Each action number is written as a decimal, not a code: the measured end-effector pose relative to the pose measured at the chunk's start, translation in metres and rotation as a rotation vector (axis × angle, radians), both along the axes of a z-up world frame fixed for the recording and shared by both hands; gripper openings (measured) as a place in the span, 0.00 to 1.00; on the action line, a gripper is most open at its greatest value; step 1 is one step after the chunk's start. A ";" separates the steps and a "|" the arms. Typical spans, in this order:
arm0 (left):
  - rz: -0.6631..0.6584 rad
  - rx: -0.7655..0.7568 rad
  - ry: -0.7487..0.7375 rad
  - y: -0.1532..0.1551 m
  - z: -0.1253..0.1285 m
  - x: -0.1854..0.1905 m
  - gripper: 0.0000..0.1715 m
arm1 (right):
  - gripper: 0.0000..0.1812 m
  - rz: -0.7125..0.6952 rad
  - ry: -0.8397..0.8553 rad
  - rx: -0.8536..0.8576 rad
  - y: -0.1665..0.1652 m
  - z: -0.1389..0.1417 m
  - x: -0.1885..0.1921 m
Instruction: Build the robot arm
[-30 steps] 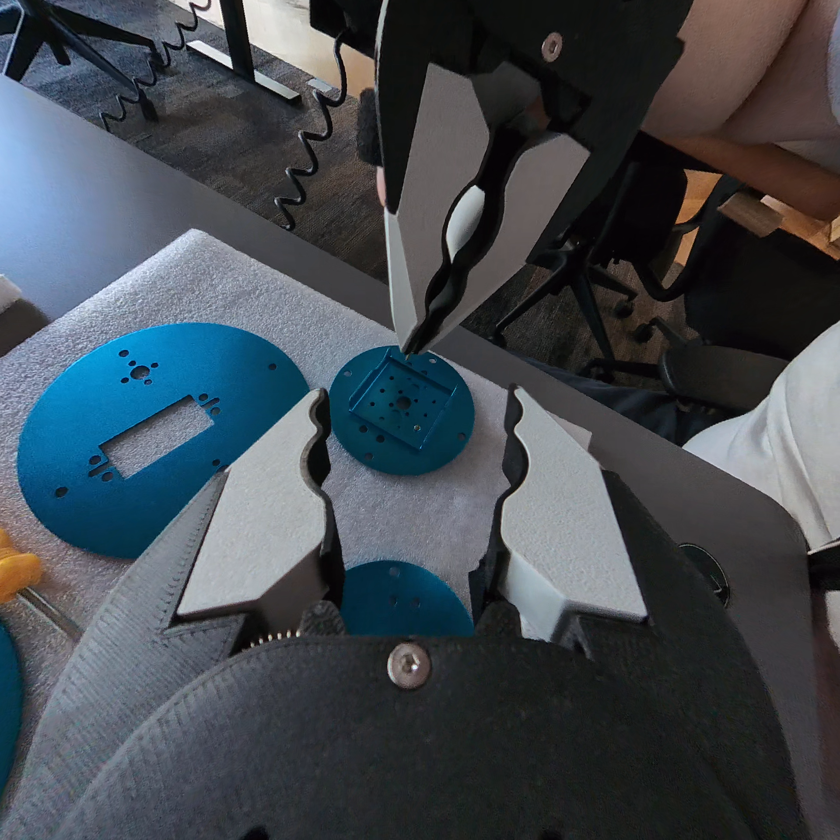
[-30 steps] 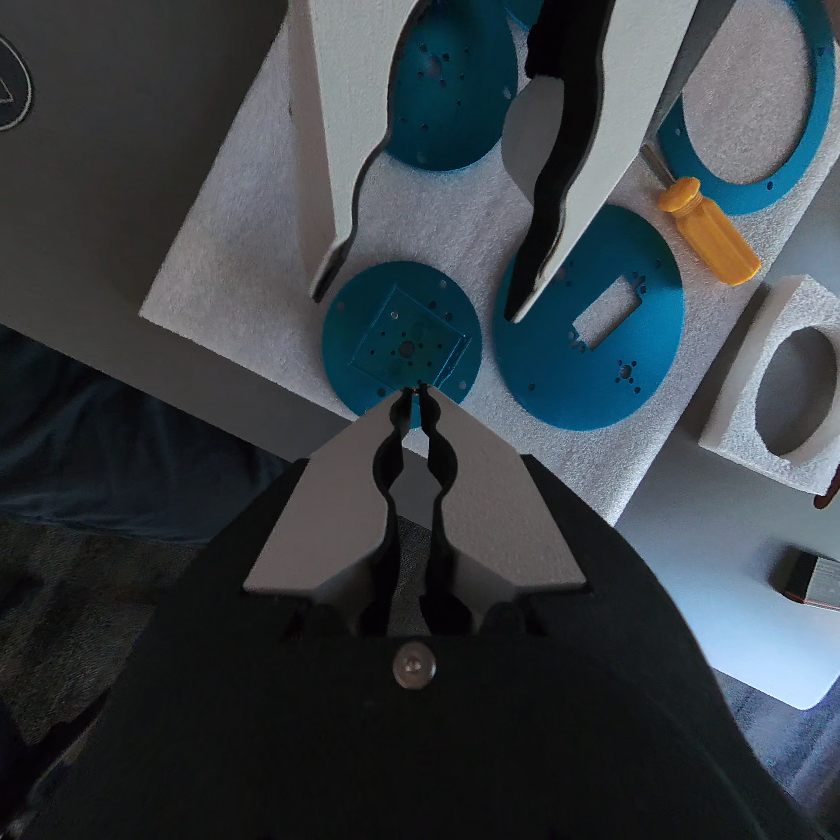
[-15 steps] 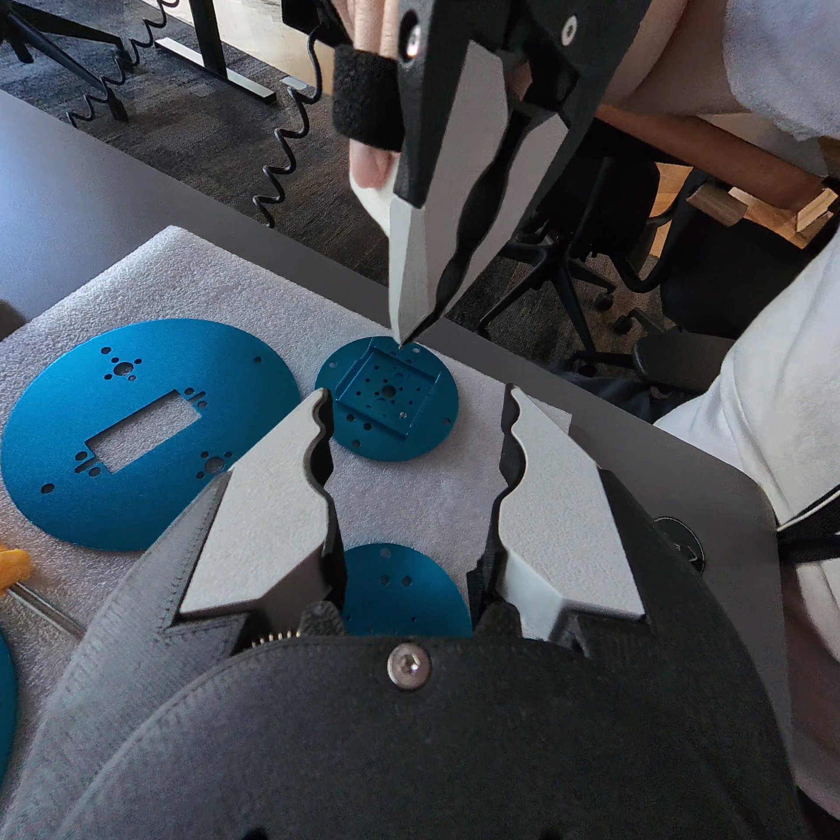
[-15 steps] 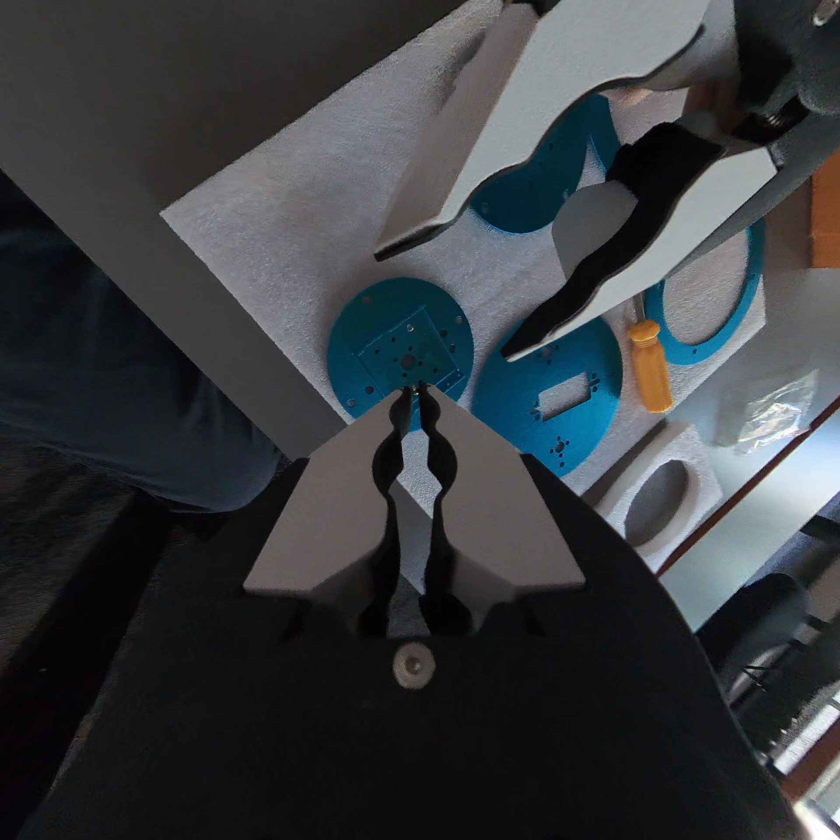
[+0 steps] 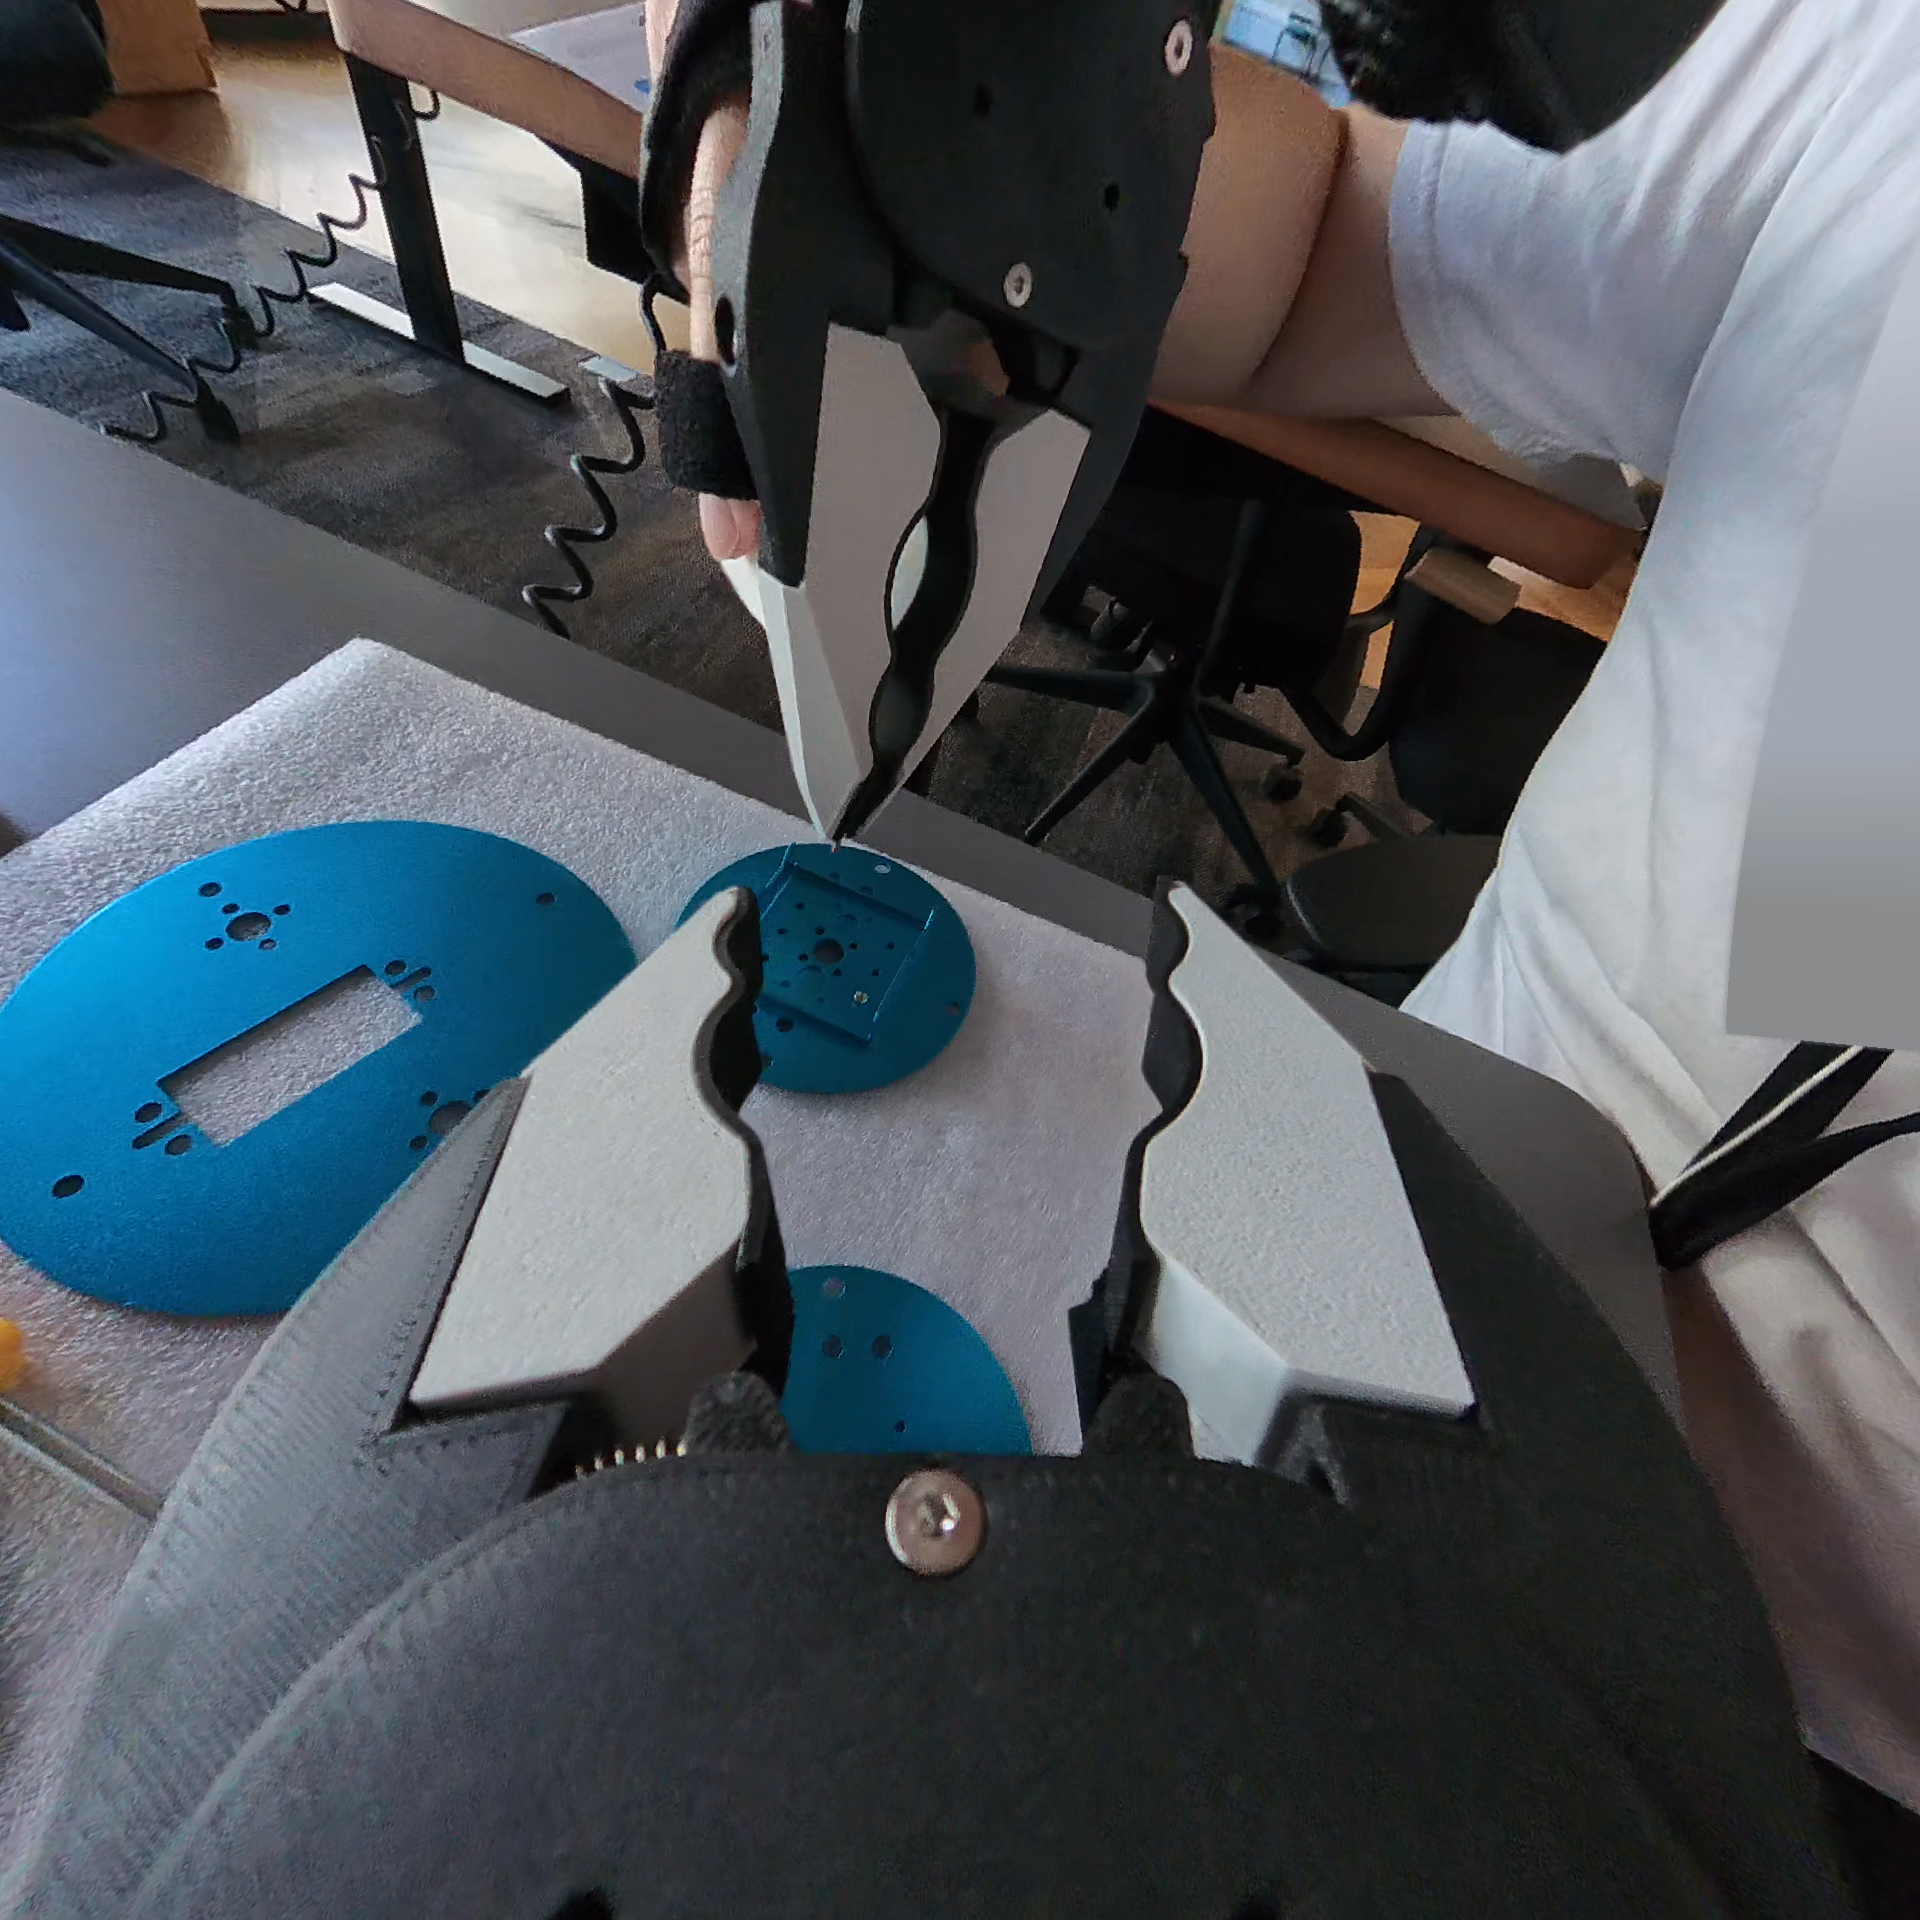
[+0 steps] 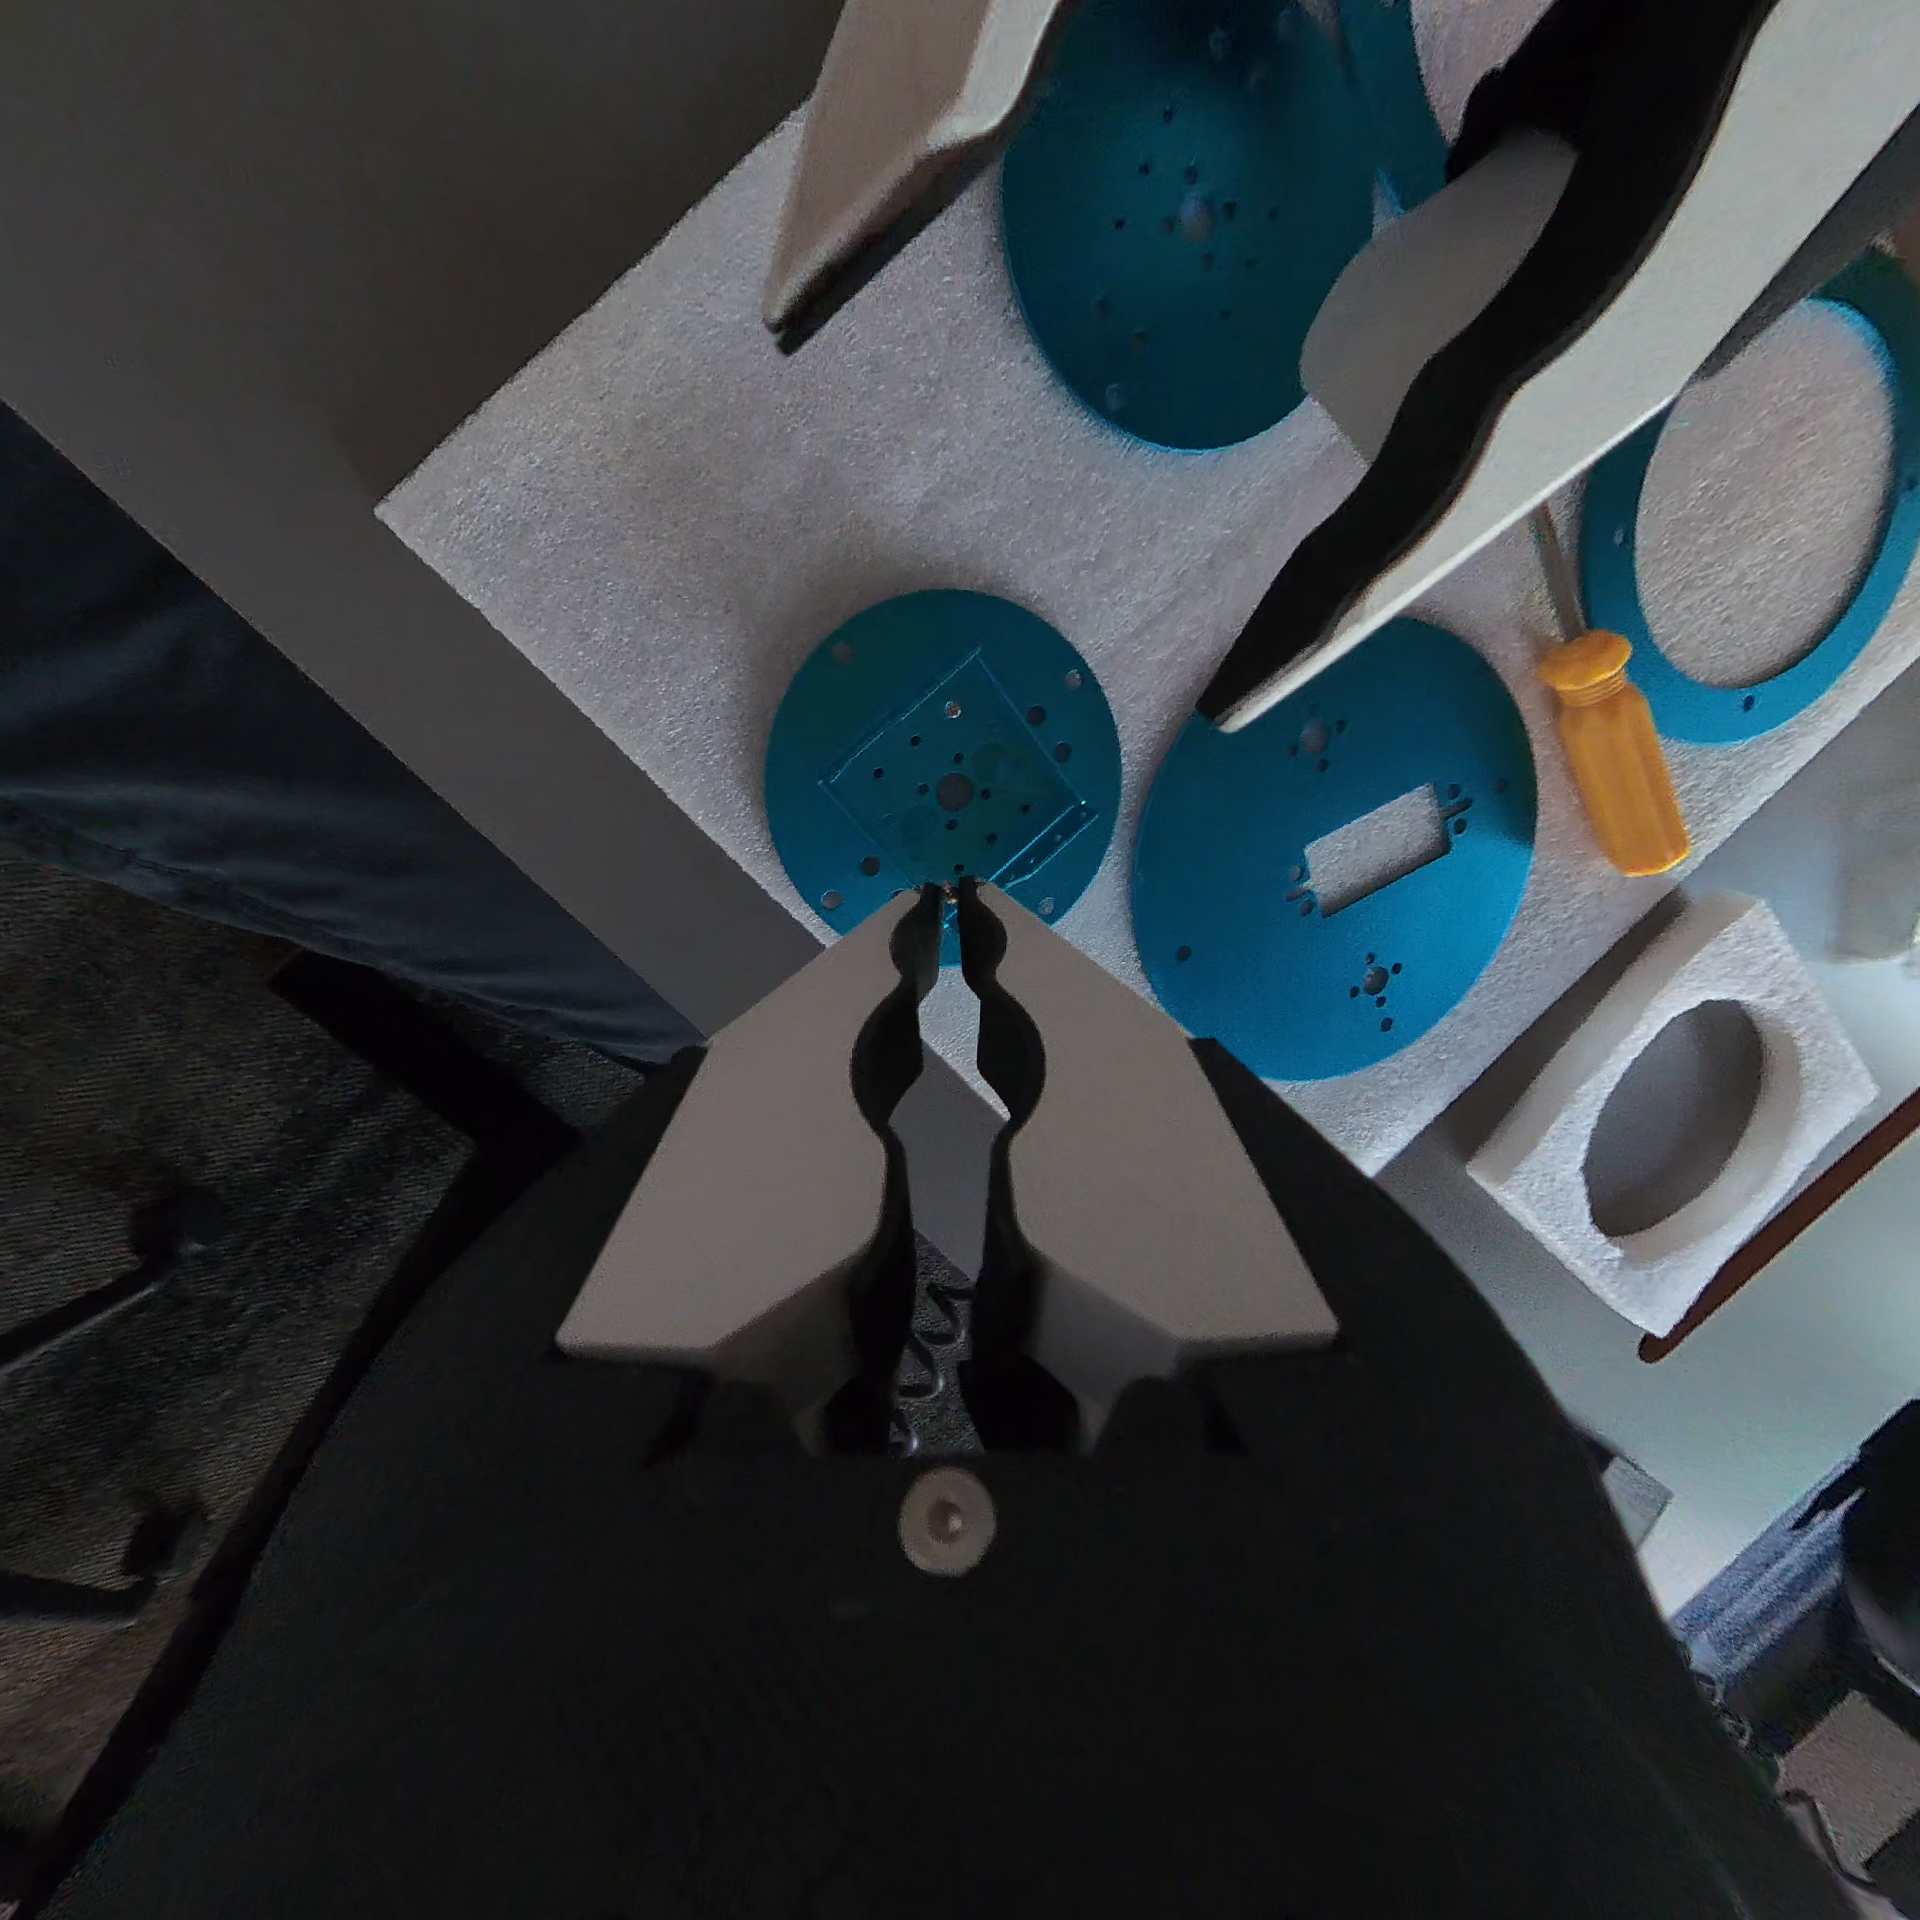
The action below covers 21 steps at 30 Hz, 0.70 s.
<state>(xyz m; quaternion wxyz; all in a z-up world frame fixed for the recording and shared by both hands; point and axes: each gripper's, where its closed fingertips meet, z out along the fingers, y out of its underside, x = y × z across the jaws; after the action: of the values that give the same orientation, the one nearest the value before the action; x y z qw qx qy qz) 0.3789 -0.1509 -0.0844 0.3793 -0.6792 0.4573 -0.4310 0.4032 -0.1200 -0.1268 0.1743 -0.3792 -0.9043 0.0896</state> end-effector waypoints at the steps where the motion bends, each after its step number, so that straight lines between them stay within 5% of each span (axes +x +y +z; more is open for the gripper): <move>1: 0.004 0.001 0.010 0.001 -0.002 -0.001 0.43 | 0.01 -0.014 -0.006 -0.007 0.000 -0.001 0.001; 7: 0.046 0.012 0.030 0.008 -0.006 -0.004 0.42 | 0.01 -0.054 0.029 0.032 0.005 0.009 0.000; 11: 0.212 0.055 0.126 0.023 0.009 -0.019 0.41 | 0.01 -0.039 0.072 -0.035 -0.004 0.019 -0.003; 16: 0.512 0.212 0.720 0.045 0.009 -0.084 0.46 | 0.01 -0.017 0.109 -0.111 -0.004 0.030 -0.001; 21: 0.600 0.358 1.196 0.040 0.020 -0.136 0.46 | 0.01 0.023 0.129 -0.198 -0.012 0.036 -0.001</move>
<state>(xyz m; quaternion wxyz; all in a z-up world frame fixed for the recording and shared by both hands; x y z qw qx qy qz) 0.2426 -0.1110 -0.0641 0.2710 -0.8243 0.4442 0.2234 0.4021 -0.1318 -0.0906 0.1929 -0.3773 -0.8824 0.2046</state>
